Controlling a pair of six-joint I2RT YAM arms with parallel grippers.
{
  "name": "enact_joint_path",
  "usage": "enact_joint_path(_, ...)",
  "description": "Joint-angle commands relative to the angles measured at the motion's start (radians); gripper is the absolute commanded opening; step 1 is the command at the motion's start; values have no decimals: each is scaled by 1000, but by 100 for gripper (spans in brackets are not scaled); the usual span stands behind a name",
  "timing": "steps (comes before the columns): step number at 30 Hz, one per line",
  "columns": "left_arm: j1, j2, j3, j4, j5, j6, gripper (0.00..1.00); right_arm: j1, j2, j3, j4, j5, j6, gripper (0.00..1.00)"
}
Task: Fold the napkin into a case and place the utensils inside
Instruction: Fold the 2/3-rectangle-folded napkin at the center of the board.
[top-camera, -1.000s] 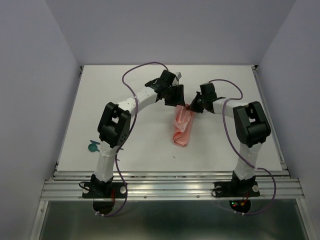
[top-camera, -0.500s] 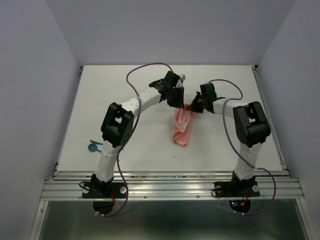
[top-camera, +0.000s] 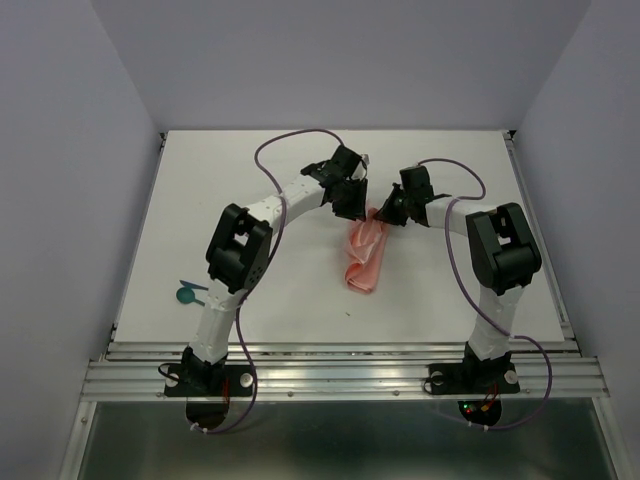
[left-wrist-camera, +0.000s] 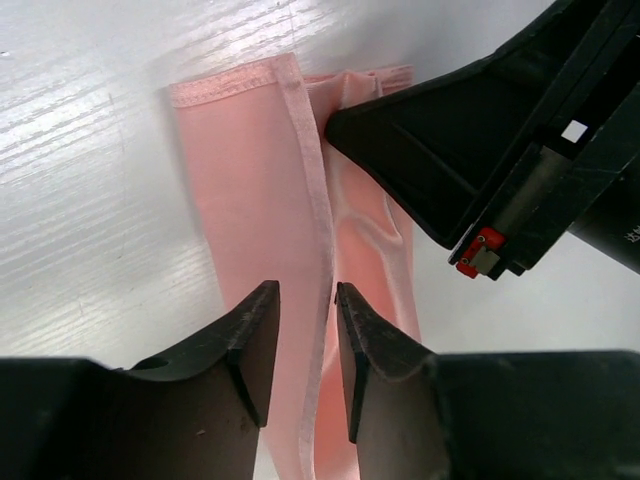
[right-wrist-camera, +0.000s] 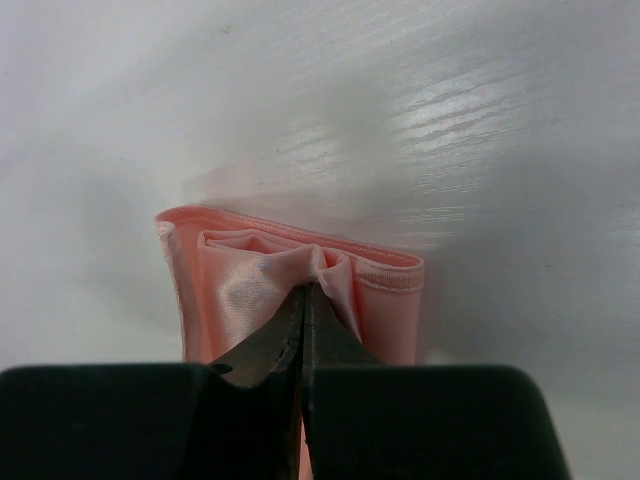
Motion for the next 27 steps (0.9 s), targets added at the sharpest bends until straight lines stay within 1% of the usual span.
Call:
enact_joint_path(1, -15, -12, 57, -21, -53, 23, 41, -7, 1, -23, -62, 7, -14, 1)
enact_joint_path(2, -16, -13, 63, -25, -65, 30, 46, -7, 1, -23, -62, 7, -14, 1)
enact_joint_path(5, -19, -12, 68, -25, -61, 43, 52, -7, 2, -22, -64, 4, -15, 1)
enact_joint_path(8, -26, -7, 72, -28, -55, 47, 53, -7, 5, -22, -62, 2, -15, 1)
enact_joint_path(13, -36, 11, 86, -44, -49, 55, 52, -7, 2, -23, -62, 4, -15, 1)
enact_joint_path(16, -47, 20, 104, -68, -84, 64, 51, -7, 2, -25, -62, 2, -15, 1)
enact_joint_path(20, -55, 31, 115, -85, -144, 69, 47, -7, 4, -25, -64, -1, -15, 1)
enact_joint_path(22, -58, 36, 121, -93, -156, 70, 46, -7, 4, -25, -64, -1, -15, 1)
enact_joint_path(23, -56, 37, 126, -97, -171, 75, 43, -7, 4, -25, -64, -1, -15, 1)
enact_joint_path(27, -61, 45, 141, -114, -194, 84, 41, -7, 4, -22, -64, -4, -17, 1)
